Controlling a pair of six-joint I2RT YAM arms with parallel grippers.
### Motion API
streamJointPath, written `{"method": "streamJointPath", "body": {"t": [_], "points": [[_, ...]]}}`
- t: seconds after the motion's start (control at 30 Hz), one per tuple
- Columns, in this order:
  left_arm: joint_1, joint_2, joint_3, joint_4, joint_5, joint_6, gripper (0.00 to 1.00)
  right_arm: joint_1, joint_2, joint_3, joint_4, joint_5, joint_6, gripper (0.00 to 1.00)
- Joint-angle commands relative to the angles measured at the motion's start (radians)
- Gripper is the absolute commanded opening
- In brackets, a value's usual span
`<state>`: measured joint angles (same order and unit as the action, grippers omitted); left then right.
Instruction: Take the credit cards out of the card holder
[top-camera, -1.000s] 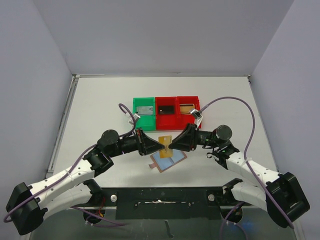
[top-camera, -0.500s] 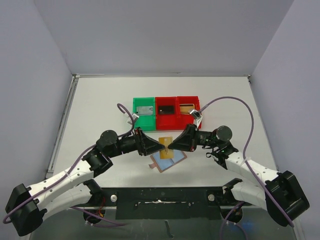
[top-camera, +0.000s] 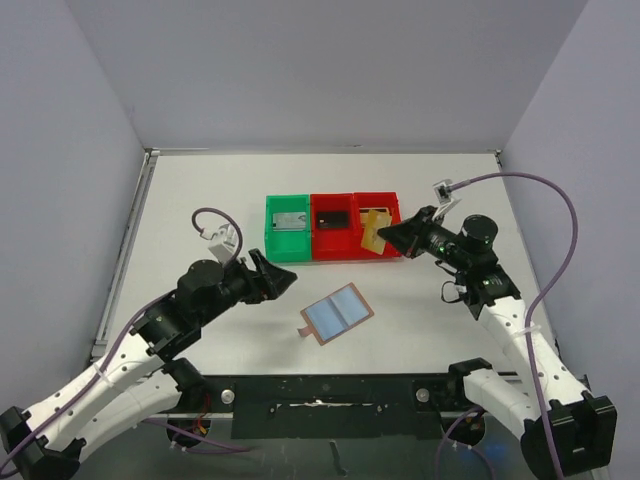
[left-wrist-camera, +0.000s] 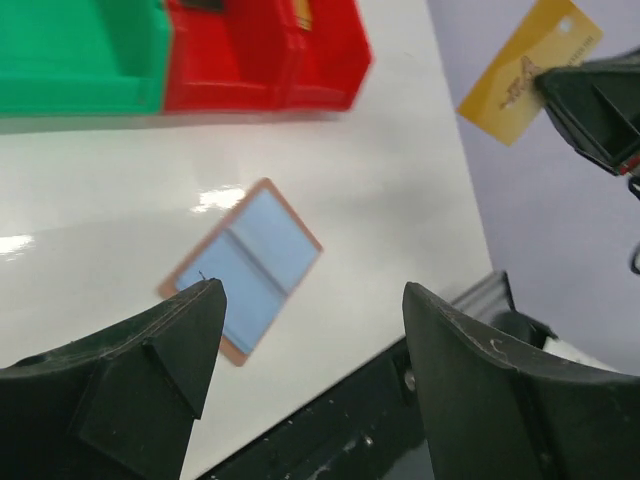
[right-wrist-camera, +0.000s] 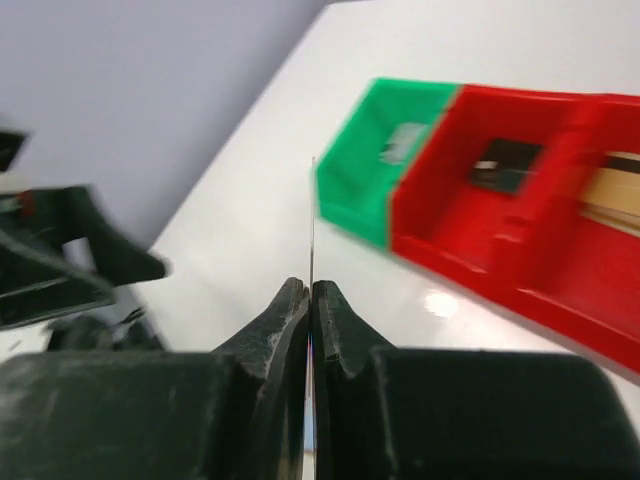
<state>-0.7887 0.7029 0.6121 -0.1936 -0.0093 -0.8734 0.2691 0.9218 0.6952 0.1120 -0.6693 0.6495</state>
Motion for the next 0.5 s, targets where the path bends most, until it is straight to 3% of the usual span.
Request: {"method": "streamJointPath", "body": {"t": [0.0, 0.07, 0.2, 0.37, 0.47], "points": [[0.059, -0.021, 0.110, -0.316, -0.218, 0.008, 0.71, -0.104, 0.016, 0.049, -0.123, 0.302, -0.153, 0.00], [0.096, -0.017, 0.137, -0.382, -0.236, 0.022, 0.72, -0.110, 0.064, 0.075, -0.098, 0.396, -0.222, 0.00], [0.150, -0.009, 0.160, -0.443, -0.232, 0.063, 0.72, -0.092, 0.191, 0.153, -0.076, 0.428, -0.436, 0.00], [0.192, 0.013, 0.157, -0.452, -0.190, 0.081, 0.72, 0.072, 0.304, 0.200, -0.070, 0.588, -0.967, 0.00], [0.201, 0.019, 0.128, -0.414, -0.137, 0.064, 0.72, 0.114, 0.384, 0.245, -0.071, 0.634, -1.122, 0.00]]}}
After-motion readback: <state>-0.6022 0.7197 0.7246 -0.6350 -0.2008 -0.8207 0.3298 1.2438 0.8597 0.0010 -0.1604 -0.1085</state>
